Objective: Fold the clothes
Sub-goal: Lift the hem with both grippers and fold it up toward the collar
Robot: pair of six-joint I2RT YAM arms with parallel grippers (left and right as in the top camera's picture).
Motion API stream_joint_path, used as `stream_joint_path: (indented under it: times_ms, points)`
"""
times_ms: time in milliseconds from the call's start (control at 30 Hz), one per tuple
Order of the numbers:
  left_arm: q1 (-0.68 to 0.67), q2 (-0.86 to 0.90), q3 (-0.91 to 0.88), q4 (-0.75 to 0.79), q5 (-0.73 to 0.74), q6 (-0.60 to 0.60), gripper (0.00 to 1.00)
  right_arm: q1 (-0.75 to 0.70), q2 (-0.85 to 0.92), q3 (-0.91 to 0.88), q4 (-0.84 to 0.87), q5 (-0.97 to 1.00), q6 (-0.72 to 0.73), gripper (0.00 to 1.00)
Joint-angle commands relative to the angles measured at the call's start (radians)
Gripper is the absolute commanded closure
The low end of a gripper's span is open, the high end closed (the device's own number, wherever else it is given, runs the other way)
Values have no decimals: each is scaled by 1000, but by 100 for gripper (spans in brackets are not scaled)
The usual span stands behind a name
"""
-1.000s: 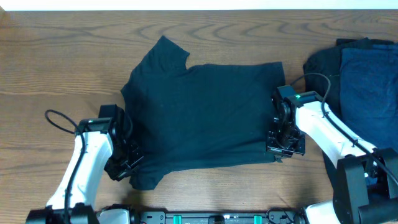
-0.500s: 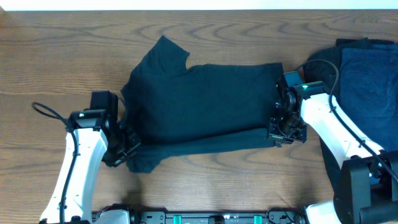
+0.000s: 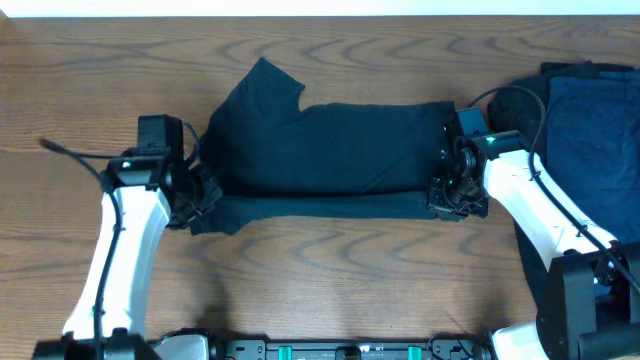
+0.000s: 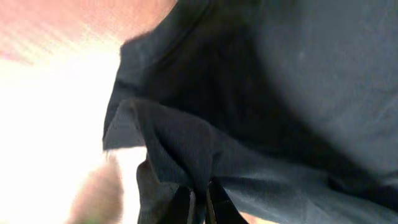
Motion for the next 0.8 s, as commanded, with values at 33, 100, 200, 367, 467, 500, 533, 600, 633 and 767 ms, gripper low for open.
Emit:
stream_joint_path:
  times_ms: [33, 100, 200, 367, 467, 500, 533, 600, 633, 767]
  points:
    - [-33, 58, 15, 71, -31, 39, 94, -10, 5, 13, 17, 79, -5, 95]
    - [-51, 81, 16, 109, -32, 50, 94, -10, 5, 12, 30, 95, -5, 96]
    - [-77, 111, 16, 153, -33, 52, 94, -10, 5, 9, 48, 113, -5, 95]
    - [-96, 129, 16, 190, -99, 52, 94, -9, 5, -9, 110, 119, -5, 92]
    - [-98, 129, 16, 216, -114, 52, 94, -10, 5, -26, 158, 119, -5, 91]
    - [-98, 129, 16, 224, -114, 52, 94, -10, 5, -34, 175, 119, -5, 91]
    - [-98, 129, 16, 230, -114, 52, 94, -10, 5, -41, 190, 119, -5, 90]
    - [-98, 130, 16, 239, -114, 52, 94, -10, 5, -54, 213, 119, -5, 89]
    - [-98, 132, 16, 246, -114, 52, 94, -10, 5, -62, 229, 119, -5, 89]
    - [-98, 135, 16, 278, -114, 52, 94, -10, 5, -82, 282, 133, -6, 89]
